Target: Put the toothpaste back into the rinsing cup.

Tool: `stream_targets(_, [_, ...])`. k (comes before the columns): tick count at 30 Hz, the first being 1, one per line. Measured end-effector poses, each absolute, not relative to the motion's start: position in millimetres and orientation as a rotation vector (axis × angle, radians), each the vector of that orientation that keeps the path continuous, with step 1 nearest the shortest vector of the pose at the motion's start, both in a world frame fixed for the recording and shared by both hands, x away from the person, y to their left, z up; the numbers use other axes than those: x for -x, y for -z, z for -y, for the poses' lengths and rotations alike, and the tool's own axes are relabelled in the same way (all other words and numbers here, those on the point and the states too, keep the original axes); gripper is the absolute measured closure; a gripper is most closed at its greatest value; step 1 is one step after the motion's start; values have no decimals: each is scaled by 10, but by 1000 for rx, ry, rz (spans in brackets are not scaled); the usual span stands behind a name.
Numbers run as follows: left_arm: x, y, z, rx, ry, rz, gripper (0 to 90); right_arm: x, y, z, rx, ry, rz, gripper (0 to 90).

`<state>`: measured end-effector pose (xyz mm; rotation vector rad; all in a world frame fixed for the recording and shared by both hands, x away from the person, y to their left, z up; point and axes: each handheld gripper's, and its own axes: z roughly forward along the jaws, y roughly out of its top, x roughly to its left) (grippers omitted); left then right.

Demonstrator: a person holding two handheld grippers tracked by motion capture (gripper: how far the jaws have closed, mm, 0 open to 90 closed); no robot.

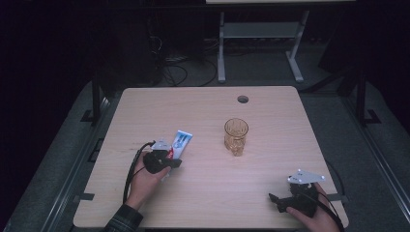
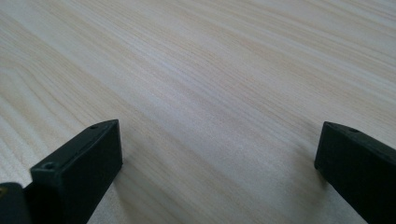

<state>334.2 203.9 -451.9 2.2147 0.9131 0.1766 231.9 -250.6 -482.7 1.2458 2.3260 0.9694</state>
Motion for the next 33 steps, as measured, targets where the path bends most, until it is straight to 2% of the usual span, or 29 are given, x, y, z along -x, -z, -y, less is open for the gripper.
stream_targets(20, [-3299,4499,-2398,-2185,-220,-997,900,-2309,4826,2505,-1244,-971,-2330,2])
stream_targets(30, [-3273,4415,-2417,-2172,-224,-967,900,-2308,4825,2505,-1243,-971,-2330,2])
stream_targets(33, [-3265,4373,-2404,-2172,-230,-953,872,-2308,4826,2506,-1243,-971,-2330,2])
